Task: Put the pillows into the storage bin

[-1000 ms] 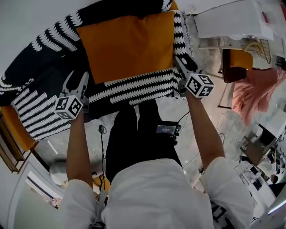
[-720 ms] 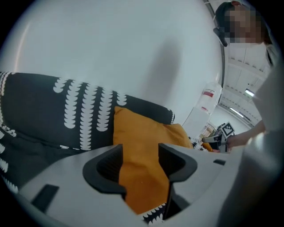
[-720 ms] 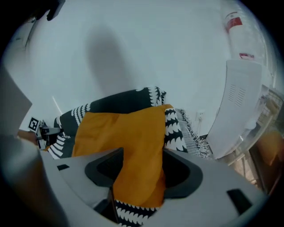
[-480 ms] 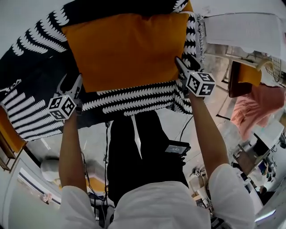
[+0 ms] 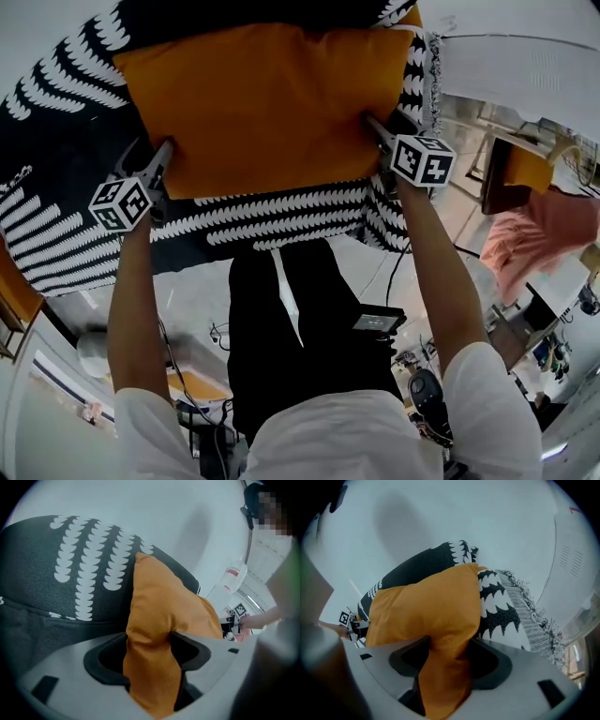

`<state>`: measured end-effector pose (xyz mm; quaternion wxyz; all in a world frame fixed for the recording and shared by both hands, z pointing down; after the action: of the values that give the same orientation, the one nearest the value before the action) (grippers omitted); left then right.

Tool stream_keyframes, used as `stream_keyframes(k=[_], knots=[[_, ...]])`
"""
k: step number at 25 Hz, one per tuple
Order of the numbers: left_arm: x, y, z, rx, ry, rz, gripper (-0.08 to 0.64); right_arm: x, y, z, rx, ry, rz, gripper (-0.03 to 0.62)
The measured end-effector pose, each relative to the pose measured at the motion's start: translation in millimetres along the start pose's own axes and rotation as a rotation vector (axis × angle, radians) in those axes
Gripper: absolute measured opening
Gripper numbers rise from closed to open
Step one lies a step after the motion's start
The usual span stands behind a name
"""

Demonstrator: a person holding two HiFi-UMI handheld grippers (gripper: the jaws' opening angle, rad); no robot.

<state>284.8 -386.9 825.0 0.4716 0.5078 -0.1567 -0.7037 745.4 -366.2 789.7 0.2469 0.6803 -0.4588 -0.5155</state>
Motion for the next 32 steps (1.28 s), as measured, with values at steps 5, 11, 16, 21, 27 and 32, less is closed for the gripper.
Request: stream_keyframes(k=[5,11,16,21,27,32], knots=[[2,14,-10,-0.04,-0.044,0.041,0.206,7,2,1,0.031,0.002,0.034,0.244],[5,-5,-27,-0.06,-0.037,-0.003,0.078,4,-1,5,0.104,0.061,0.012,0.095],[13,-44,-51,-0.069,-0.008,-0.097,0.049,13,-23,13,0.17,0.053,-0.059,0.032],[24,-99,-73,-0.033,0.021,-0.171,0.043,16,-52,36,0.243,0.03,-0.081,0.031],[45,-194,-99,0.071,0.02,-0.276,0.043,52,-105,88,0.364,-0.009,-0.172,0.031],[64,-292,-126,0.175,-0.003,-0.333,0.043,81,-156,147,0.471,-0.058,-0.183,0.031]])
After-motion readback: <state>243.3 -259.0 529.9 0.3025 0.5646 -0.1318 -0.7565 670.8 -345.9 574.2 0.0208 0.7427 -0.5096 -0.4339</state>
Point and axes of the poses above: the fingertips, and each gripper's own axes: y forward along the fingers, z to its left, x out of its top, the point moved 2 cm from there along -y, backward along the fingers, and after that the axes turned 5 degrees about x, right-handed, at the moved point
